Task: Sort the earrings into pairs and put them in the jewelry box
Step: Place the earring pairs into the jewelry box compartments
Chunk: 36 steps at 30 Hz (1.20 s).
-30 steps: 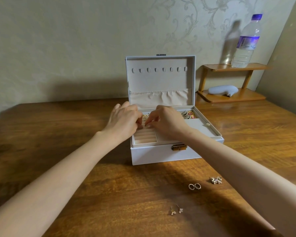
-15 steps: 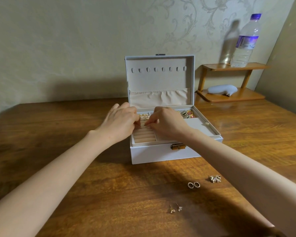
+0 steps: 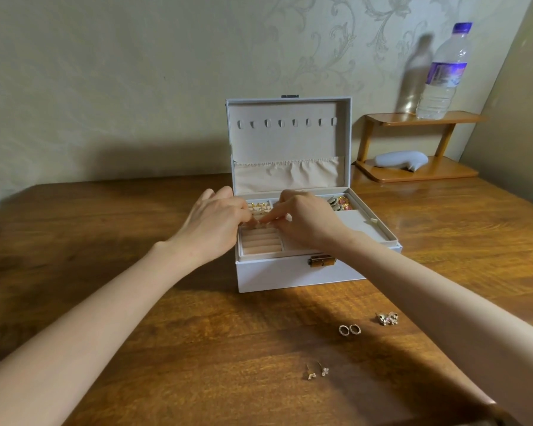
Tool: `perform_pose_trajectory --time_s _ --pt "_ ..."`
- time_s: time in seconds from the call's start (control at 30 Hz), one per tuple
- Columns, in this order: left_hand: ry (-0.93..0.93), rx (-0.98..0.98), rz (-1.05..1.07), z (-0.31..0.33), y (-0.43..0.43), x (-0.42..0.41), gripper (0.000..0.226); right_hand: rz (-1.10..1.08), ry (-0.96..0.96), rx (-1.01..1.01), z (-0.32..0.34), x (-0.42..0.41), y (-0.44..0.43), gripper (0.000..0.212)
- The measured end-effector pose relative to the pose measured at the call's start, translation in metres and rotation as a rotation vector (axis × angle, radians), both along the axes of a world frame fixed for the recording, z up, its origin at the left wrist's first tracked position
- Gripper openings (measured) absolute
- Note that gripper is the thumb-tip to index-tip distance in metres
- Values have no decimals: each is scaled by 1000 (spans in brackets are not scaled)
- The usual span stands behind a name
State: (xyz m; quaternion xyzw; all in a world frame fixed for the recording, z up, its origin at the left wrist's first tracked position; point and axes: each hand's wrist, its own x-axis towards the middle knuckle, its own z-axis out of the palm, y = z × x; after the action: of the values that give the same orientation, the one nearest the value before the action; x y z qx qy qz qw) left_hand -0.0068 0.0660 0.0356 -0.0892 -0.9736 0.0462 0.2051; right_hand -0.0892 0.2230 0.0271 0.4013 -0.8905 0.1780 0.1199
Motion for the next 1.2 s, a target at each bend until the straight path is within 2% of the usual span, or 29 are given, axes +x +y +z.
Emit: perform_pose_trajectory --time_s 0.23,0.43,0.5,0.57,0.63,0.77,0.87,1.03,1.2 --pt "-14 -5 -7 0 2 3 32 2 -6 -17 2 4 2 23" --pt "261 100 -151 3 17 24 23 61 75 -206 11 33 35 26" --pt "272 171 -214 3 30 39 21 83 79 -197 10 48 55 24" --pt "229 251 -272 0 46 53 16 78 52 -132 7 62 76 21" --pt "101 310 -299 -4 63 65 12 55 -7 -22 5 72 96 17" --pt "-187 393 -290 -25 93 71 21 10 -92 272 -6 84 122 16" --pt "-295 374 -270 -39 107 62 34 -13 -112 330 -13 87 126 18" --pt "-340 313 -267 -45 116 51 30 -23 -179 297 -17 87 121 23" --pt "-211 302 -347 -48 115 52 21 2 -212 282 -17 84 119 17"
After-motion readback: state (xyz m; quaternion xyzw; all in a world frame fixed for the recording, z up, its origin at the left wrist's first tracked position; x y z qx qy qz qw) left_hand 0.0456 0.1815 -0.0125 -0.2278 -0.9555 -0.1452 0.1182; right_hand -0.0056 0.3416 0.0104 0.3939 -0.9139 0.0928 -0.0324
